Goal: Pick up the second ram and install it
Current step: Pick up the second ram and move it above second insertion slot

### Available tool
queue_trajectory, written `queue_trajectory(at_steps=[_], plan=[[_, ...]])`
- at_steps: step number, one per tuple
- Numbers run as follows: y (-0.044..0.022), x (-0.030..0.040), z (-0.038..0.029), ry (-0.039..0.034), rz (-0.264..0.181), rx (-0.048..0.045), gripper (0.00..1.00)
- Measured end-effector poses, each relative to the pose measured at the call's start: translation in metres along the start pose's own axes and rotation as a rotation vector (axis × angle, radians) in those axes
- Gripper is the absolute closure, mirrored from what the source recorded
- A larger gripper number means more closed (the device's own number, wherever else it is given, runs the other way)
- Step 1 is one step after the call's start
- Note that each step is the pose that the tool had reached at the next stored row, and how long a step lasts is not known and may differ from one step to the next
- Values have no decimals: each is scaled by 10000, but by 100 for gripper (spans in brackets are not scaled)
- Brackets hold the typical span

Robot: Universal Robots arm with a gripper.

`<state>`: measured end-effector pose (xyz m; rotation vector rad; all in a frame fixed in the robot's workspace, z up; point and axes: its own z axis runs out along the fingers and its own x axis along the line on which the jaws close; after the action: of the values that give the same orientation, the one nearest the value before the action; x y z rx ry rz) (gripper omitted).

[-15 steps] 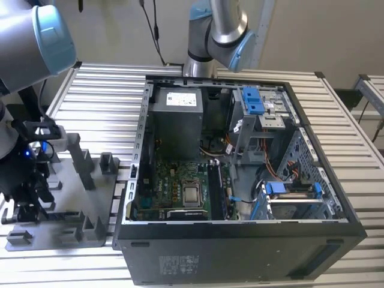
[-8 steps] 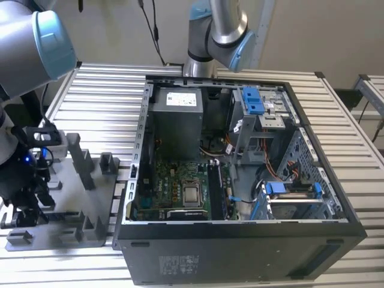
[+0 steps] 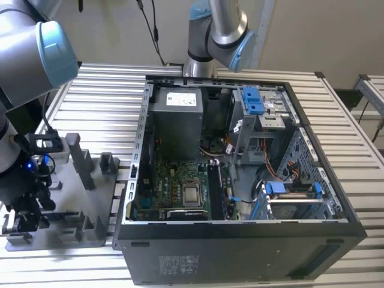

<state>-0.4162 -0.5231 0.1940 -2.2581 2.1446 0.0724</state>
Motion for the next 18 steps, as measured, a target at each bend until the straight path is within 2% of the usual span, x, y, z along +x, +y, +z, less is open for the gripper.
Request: queue_trajectory(at_steps=[8, 10, 11, 13, 18], plan=[[-2, 1, 10, 0, 0, -2, 60], [-2, 1, 11, 0, -1, -2, 73], [-3, 1, 12, -1, -1, -2, 73], [-3, 1, 13, 0, 0, -3, 85], [-3, 2, 16, 1, 0, -3, 86]])
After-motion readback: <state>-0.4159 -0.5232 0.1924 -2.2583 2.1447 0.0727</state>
